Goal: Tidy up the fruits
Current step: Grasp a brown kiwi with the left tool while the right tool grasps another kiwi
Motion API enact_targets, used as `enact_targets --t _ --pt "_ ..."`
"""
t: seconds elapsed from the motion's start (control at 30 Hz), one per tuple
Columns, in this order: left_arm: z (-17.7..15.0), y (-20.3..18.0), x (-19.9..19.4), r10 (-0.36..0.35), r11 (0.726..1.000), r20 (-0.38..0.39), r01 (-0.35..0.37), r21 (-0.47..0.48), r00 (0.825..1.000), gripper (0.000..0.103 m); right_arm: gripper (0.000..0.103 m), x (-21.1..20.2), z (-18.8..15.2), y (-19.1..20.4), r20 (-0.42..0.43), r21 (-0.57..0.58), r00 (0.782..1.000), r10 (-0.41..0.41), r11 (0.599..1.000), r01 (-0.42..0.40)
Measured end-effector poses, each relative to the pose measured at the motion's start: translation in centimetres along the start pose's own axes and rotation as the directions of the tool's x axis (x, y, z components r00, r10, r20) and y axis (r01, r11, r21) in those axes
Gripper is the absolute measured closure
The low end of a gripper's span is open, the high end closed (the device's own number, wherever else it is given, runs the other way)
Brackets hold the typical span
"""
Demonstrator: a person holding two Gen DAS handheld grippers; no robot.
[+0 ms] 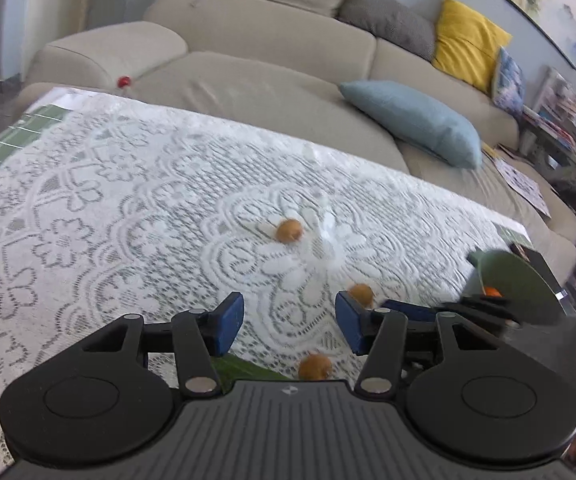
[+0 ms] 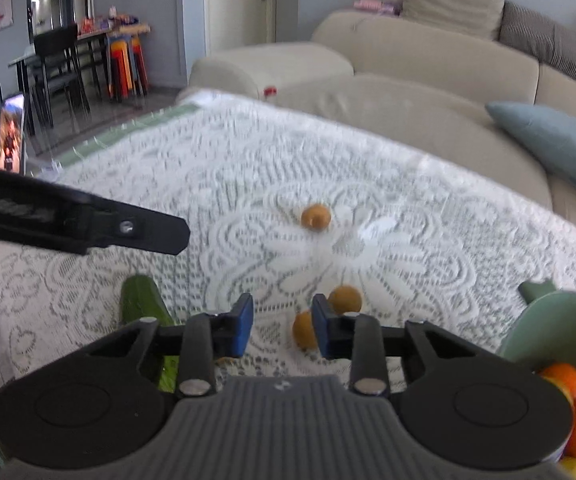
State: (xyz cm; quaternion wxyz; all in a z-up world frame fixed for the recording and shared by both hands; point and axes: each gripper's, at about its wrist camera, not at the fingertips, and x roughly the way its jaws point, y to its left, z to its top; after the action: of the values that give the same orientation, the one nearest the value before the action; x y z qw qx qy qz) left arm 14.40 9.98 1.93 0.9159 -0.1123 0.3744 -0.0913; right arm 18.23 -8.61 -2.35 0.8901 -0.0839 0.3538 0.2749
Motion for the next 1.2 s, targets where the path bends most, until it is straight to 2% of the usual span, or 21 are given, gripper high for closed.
enact_targets --t 0.13,0.23,0.43,0.63,0.77,1.0,1.2 --pt "-0.4 -0.1 0.4 -0.041 0.999 -0.057 0.042 0.023 0.998 0.054 0.074 1.0 0.1 -0.8 -0.05 0.033 0.999 0.002 0.999 0.0" --pt "-0.7 -0.4 1.1 -0.063 0.997 -0.107 0.068 0.044 0.992 0.057 0.075 1.4 0.1 -1.4 -0.071 0.056 0.997 0.0 0.998 0.004" --pt "-1.4 -1.4 2.3 -0.054 0.989 -0.178 0.077 0.125 0.983 0.058 0.078 1.0 0.4 -2.6 -0.078 0.098 0.997 0.01 0.995 -0.002" --pt "-1.7 -2.5 3.2 -0.048 0.98 -0.206 0.086 0.179 0.977 0.058 0.078 0.7 0.6 -3.5 -0.079 0.144 0.997 0.024 0.99 -0.012" --pt "-1.8 -3.4 4.1 -0.005 0.973 -0.22 0.055 0.224 0.975 0.058 0.078 0.9 0.5 -3.5 -0.083 0.152 0.996 0.031 0.988 -0.018" --pt "-1.8 -3.9 5.1 0.065 0.968 -0.24 -0.003 0.251 0.969 0.066 0.078 0.9 0.6 -3.4 -0.085 0.159 0.996 0.039 0.987 -0.025" --pt "-2.1 -4.9 5.8 0.113 0.951 -0.234 -0.036 0.308 0.966 0.067 0.078 1.3 0.7 -3.5 -0.091 0.181 0.995 0.049 0.983 -0.032"
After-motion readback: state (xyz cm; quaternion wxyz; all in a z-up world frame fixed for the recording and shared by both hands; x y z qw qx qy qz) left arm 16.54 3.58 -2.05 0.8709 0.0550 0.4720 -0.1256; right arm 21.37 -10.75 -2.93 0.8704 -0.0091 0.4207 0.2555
